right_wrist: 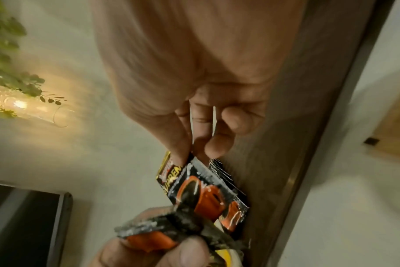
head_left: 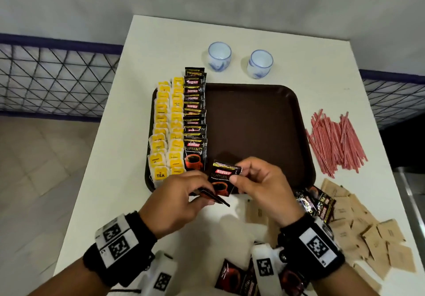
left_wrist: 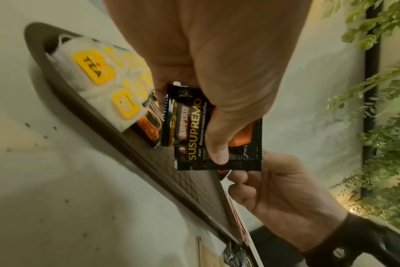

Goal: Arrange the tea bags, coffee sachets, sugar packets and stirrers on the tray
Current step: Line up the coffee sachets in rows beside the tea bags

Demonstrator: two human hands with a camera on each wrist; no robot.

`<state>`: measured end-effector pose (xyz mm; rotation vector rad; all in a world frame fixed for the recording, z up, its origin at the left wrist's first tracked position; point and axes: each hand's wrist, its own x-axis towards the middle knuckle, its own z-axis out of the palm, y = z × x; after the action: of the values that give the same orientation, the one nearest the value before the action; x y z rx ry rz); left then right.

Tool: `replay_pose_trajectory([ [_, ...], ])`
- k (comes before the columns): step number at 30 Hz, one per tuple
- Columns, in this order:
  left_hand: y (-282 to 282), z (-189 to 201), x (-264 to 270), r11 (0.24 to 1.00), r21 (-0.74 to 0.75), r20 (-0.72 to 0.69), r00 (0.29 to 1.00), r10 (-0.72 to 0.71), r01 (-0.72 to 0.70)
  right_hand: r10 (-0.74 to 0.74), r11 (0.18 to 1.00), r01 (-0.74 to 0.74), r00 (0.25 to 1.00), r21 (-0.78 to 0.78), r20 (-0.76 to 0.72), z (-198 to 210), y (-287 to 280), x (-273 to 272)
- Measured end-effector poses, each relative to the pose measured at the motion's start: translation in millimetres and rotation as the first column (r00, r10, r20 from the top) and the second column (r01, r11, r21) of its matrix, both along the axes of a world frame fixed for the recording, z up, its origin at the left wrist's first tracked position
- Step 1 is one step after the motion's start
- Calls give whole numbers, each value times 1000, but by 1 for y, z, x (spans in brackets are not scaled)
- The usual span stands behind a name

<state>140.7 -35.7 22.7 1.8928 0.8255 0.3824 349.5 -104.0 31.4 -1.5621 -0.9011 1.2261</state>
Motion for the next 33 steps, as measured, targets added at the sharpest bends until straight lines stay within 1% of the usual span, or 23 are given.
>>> replay_pose_trajectory([
  [1, 3, 0, -5, 1000, -4, -2, 1000, 9, -9, 7, 1000, -7, 1000, -22, -13, 2, 4, 0],
  [3, 10, 0, -15, 998, -5, 1, 998, 62, -62, -35, 996, 34, 999, -77, -9, 2, 12, 5],
  [5, 18, 0, -29, 988, -29, -24, 988, 151, -152, -46, 990, 53, 997, -130, 56, -1, 23, 11],
  [6, 22, 0, -36, 977, -44, -51, 977, 205, -207, -24, 986, 37, 997, -165, 75, -5, 29, 10],
  [8, 27, -1, -47, 948, -66, -86, 949, 305, -310, 17, 972, -3, 998, -236, 58, -14, 40, 5],
  [12, 32, -5, -59, 892, -146, -68, 904, 422, -428, 48, 956, -38, 998, -290, 27, -32, 59, -8],
  [16, 37, -10, -61, 858, -221, -58, 884, 464, -464, 60, 947, -55, 998, -315, 4, -36, 73, -21],
  [21, 38, -15, -59, 838, -272, -54, 877, 477, -473, 54, 943, -44, 998, -330, 22, -37, 80, -28],
  [26, 38, -19, -56, 805, -338, -46, 863, 503, -487, 54, 943, -24, 995, -331, 82, -38, 83, -30],
  [33, 37, -16, -54, 794, -341, -36, 851, 524, -503, 82, 948, -22, 981, -318, 178, -40, 86, -32],
])
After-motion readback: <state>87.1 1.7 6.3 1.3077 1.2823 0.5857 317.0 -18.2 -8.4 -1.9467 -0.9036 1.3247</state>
